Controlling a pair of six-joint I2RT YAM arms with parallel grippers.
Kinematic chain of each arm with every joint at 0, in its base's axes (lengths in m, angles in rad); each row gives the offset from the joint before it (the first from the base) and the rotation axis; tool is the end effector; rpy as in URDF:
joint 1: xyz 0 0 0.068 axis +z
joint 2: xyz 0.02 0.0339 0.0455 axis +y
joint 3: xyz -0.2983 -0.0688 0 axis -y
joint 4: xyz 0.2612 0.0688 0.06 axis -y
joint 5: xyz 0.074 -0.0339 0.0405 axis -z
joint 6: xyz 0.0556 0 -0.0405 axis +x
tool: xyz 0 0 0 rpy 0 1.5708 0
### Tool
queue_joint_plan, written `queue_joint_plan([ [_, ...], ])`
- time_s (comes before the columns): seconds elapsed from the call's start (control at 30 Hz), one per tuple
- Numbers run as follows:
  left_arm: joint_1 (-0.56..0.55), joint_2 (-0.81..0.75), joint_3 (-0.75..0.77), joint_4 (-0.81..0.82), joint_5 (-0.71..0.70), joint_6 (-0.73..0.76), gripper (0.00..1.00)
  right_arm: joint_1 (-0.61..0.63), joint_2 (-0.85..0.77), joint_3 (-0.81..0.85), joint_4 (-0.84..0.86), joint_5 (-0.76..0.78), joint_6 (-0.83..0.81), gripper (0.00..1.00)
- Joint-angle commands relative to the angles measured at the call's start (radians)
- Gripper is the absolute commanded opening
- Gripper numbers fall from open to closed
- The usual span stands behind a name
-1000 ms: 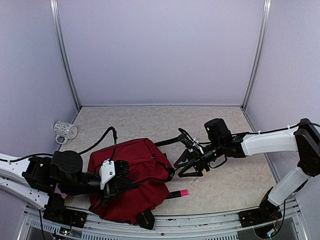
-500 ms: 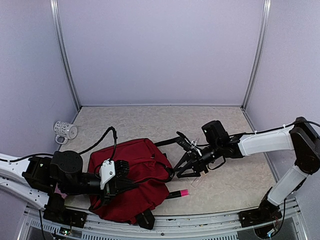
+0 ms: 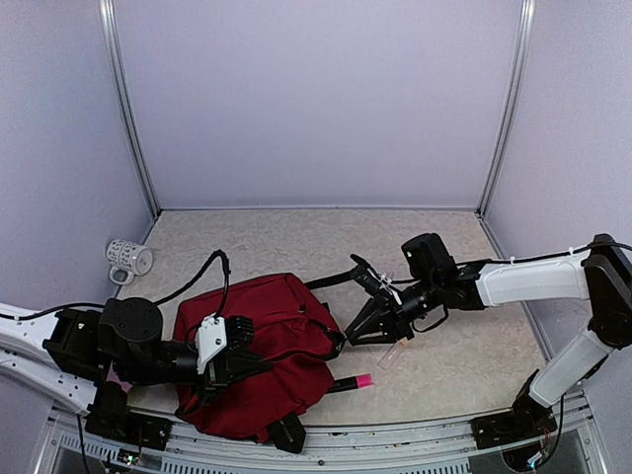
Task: Pack the student bag
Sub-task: Grab the largest pocket of the student bag, then zip the student bag into the largest pocket of the bag.
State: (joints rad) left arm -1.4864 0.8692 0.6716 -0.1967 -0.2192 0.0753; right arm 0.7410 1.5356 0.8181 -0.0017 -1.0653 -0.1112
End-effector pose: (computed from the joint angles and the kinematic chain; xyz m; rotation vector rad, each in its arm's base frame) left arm 0.0301 -0.2120 0.2996 1.3155 1.5380 -0.7040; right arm 0.2045 0.2530 0.2186 -1.4442 1.7593 1.5413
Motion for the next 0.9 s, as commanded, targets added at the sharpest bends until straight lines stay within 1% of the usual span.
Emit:
queue_joint_plan([
  [0.0,-0.003,-0.02,0.002,0.0,-0.033,0.0,0.0,0.014,-0.013,0.016,-0.013,0.001,0.004,0.25],
  [0.03,-0.003,-0.019,0.002,0.001,-0.034,0.001,0.0,0.016,-0.008,0.019,-0.012,0.006,0.006,0.2],
  [0.07,-0.002,-0.018,0.003,0.0,-0.035,0.002,0.0,0.018,-0.005,0.021,-0.015,0.012,0.005,0.14],
  [0.1,-0.002,-0.019,0.003,0.0,-0.036,0.001,0.0,0.021,-0.003,0.024,-0.017,0.016,0.003,0.05],
  [0.13,-0.003,-0.02,0.004,-0.002,-0.037,0.003,0.0,0.021,-0.003,0.023,-0.019,0.02,0.0,0.0],
  [0.27,-0.003,-0.024,0.003,-0.009,-0.021,0.005,0.0,0.016,-0.023,0.019,-0.008,0.066,0.008,0.0],
  [0.37,-0.004,-0.021,0.016,-0.028,0.04,0.017,0.0,-0.023,-0.017,0.03,0.015,0.15,0.059,0.0],
  [0.43,-0.012,-0.017,0.032,-0.039,0.071,0.032,0.0,-0.07,0.017,0.051,0.001,0.198,0.099,0.0],
  [0.6,-0.057,0.002,0.076,-0.069,0.098,0.065,0.0,-0.146,0.122,0.129,-0.046,0.335,0.131,0.0],
  [0.73,-0.102,0.012,0.119,-0.114,0.069,0.078,0.0,-0.207,0.202,0.199,-0.092,0.375,0.133,0.0],
  [0.87,-0.115,0.004,0.115,-0.104,0.052,0.108,0.0,-0.216,0.244,0.247,-0.131,0.39,0.098,0.0],
])
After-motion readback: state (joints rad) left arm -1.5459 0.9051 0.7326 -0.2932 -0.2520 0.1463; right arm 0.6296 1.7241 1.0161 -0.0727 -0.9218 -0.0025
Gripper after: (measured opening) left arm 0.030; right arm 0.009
